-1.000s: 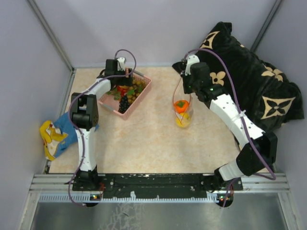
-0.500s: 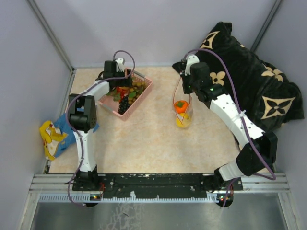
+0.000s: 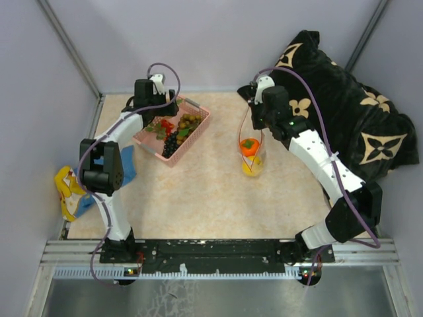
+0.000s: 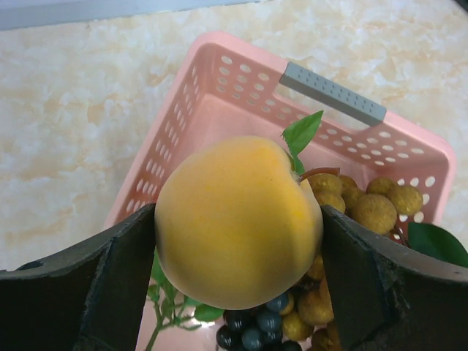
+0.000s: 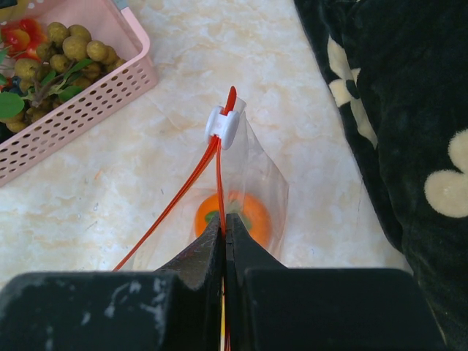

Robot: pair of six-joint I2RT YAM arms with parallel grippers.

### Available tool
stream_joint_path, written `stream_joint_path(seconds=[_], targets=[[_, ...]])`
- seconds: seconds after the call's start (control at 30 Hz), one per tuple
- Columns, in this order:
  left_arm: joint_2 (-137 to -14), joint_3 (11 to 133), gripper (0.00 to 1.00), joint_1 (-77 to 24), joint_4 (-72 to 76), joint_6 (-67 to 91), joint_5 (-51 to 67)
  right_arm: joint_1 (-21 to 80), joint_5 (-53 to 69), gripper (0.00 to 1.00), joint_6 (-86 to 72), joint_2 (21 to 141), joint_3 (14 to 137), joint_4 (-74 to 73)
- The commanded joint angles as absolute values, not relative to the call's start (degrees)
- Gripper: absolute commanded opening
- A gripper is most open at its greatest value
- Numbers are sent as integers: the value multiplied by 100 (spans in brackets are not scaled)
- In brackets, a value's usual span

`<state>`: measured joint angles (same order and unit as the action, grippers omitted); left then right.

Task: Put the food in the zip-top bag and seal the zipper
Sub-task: Pick up the fake fruit from the bin, then place the fake fruit in the zipper food storage bag.

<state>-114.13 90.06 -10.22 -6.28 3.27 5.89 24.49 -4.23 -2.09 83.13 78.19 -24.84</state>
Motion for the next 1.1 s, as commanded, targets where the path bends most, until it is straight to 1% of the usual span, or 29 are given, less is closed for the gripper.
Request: stream_joint_path(seconds=[0.0,0.17,0.37,0.6,0.73,0.9,1.07], targets=[[-10882,8727,67,-1002,-677,454,825,2408,-343,0,-240,8095,8121,-2313],[-10239,8382,66,-1017,-609,569,1462,2408,-206,0,-306,8061,8138,-2336],[-9233,7655,64,-1176,35,914,2518,2487,-147,0,-284,8042,8209,-2404],[-8214,7060,64,-1749,515,567,2824,2724,-359,0,-168,7964,8344,-2413],[-7727,6662,65,-2236,1147,361,3017,2818,-446,0,-153,7946,8366,-2409],[-7383,6245,64,-2660,2072,381,3505,2905,-450,0,-208,7929,8353,-2409],[-7339,6149,62,-2997,2565,83,4048,3000,-413,0,-246,7906,8355,-2466]])
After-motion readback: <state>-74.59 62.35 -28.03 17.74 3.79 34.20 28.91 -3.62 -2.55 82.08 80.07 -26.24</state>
